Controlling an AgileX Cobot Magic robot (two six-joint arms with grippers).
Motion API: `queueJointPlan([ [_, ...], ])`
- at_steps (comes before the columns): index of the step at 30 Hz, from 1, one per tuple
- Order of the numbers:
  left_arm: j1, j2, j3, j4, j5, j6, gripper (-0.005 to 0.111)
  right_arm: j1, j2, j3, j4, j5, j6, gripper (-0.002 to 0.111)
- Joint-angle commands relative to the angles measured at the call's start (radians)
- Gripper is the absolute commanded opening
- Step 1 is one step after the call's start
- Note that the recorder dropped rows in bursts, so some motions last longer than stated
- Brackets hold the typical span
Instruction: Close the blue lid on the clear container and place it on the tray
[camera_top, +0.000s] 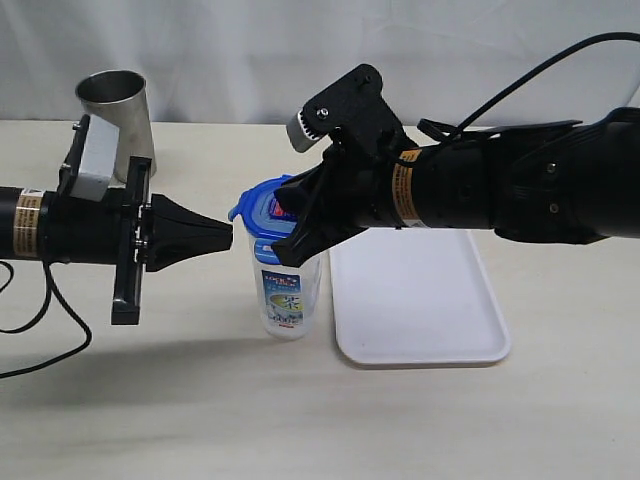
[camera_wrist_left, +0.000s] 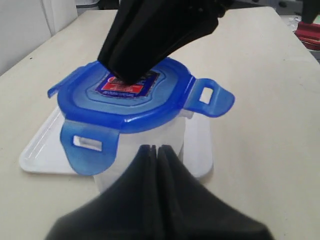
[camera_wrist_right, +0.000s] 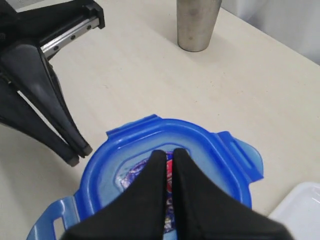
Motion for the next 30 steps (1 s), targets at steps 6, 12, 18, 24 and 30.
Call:
queueJointPlan([
  [6, -0.009, 0.006, -0.005, -0.092, 0.024, 0.02, 0.0, 0.001, 0.004, -0.003, -0.003, 0.022, 0.001, 0.005],
  [12, -0.009, 0.006, -0.005, -0.116, 0.057, 0.022, 0.0, 0.001, 0.004, -0.003, -0.003, 0.022, 0.001, 0.005],
  [18, -0.009, 0.006, -0.005, -0.093, 0.048, 0.009, 0.0, 0.001, 0.004, -0.003, -0.003, 0.022, 0.0, 0.005],
  [24, 0.056, 0.006, -0.002, -0.101, 0.052, -0.029, 0.0, 0.001, 0.004, -0.003, -0.003, 0.024, 0.0, 0.005],
  [30, 0.116, 0.006, 0.095, -0.171, -0.009, 0.134, 0.0, 0.001, 0.004, -0.003, -0.003, 0.024, 0.0, 0.005],
])
